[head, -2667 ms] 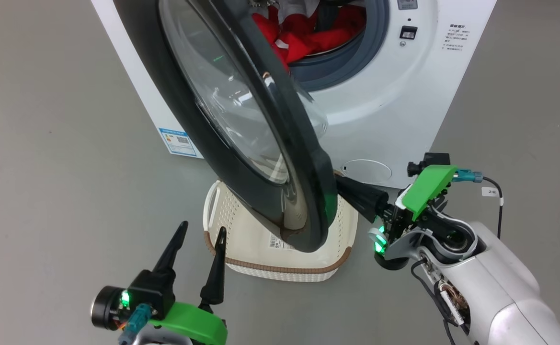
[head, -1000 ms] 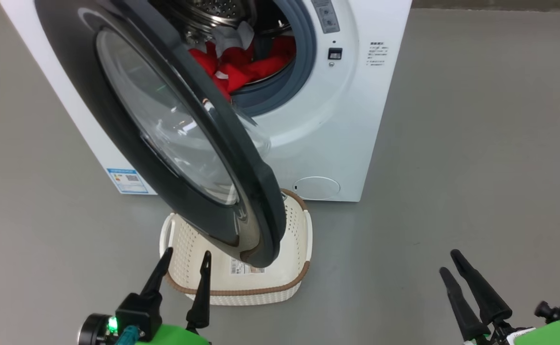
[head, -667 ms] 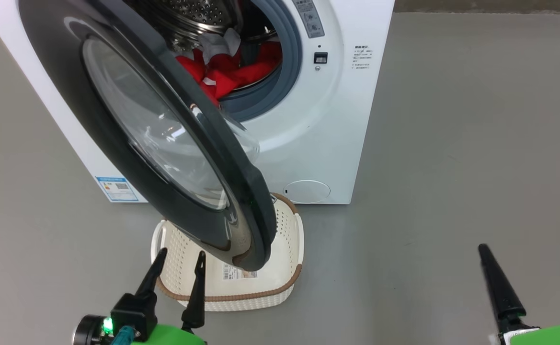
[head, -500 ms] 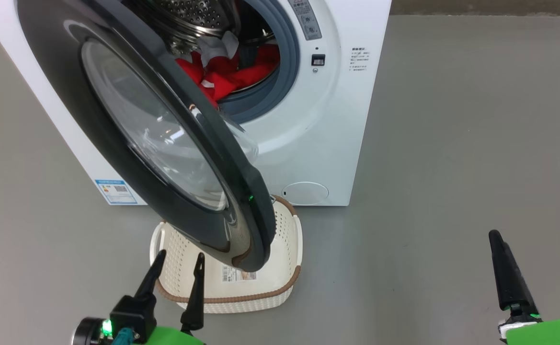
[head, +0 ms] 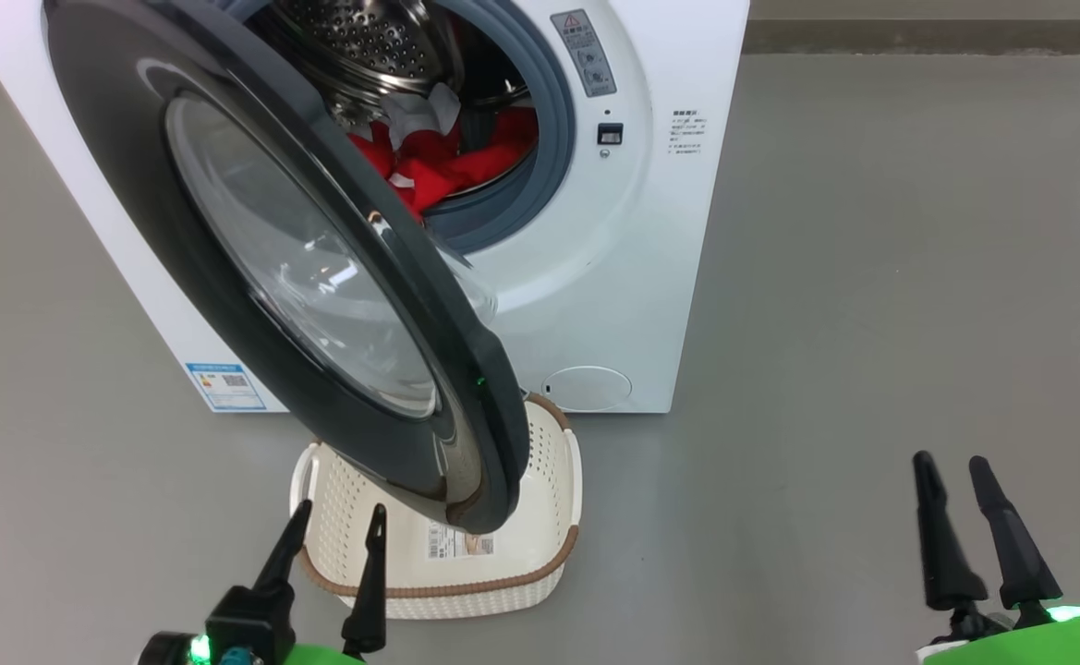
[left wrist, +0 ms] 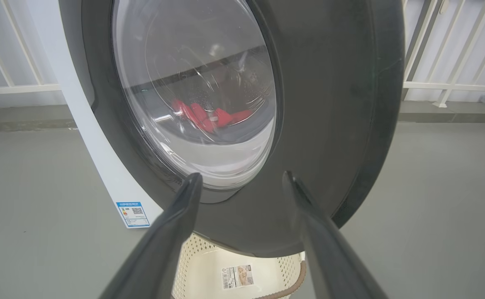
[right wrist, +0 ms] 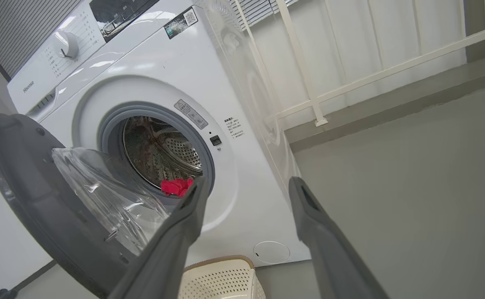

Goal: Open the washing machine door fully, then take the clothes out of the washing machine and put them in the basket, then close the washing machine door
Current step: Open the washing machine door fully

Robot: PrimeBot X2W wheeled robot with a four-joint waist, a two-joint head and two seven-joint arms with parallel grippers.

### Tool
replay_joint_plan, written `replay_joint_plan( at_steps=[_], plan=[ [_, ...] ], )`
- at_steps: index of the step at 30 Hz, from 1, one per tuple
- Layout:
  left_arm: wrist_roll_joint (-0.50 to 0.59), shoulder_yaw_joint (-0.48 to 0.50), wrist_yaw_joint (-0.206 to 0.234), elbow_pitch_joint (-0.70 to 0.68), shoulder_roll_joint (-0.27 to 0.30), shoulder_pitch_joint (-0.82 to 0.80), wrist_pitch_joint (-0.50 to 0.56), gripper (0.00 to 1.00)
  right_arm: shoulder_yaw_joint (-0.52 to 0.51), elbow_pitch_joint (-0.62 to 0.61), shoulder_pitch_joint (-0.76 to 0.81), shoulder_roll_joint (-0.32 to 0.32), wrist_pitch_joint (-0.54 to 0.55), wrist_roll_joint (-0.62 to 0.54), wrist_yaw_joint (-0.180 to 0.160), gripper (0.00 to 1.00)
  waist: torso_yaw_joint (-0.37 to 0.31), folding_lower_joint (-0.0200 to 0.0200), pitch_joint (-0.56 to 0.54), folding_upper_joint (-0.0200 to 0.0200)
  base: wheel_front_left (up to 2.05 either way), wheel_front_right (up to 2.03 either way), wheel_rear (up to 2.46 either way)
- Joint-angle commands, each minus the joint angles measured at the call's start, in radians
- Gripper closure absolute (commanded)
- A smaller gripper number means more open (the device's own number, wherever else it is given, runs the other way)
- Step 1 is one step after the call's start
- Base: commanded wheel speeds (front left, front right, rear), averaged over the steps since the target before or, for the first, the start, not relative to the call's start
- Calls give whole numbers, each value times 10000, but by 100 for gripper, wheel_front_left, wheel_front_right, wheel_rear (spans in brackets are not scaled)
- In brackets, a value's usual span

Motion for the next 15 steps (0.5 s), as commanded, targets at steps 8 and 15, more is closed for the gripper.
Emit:
replay_joint_plan(
  at_steps=[8, 15],
  plan=[
    [-192, 278, 104, -317, 221, -90, -75, 0, 136, 355, -156, 139, -138, -2821, 8, 0, -25, 0, -69, 0, 0, 0, 0],
    [-232, 222, 140, -297, 261, -54, -68, 0, 296, 1038, -147, 198, -193, -4143, 8, 0, -16, 0, -92, 0, 0, 0, 0]
  ],
)
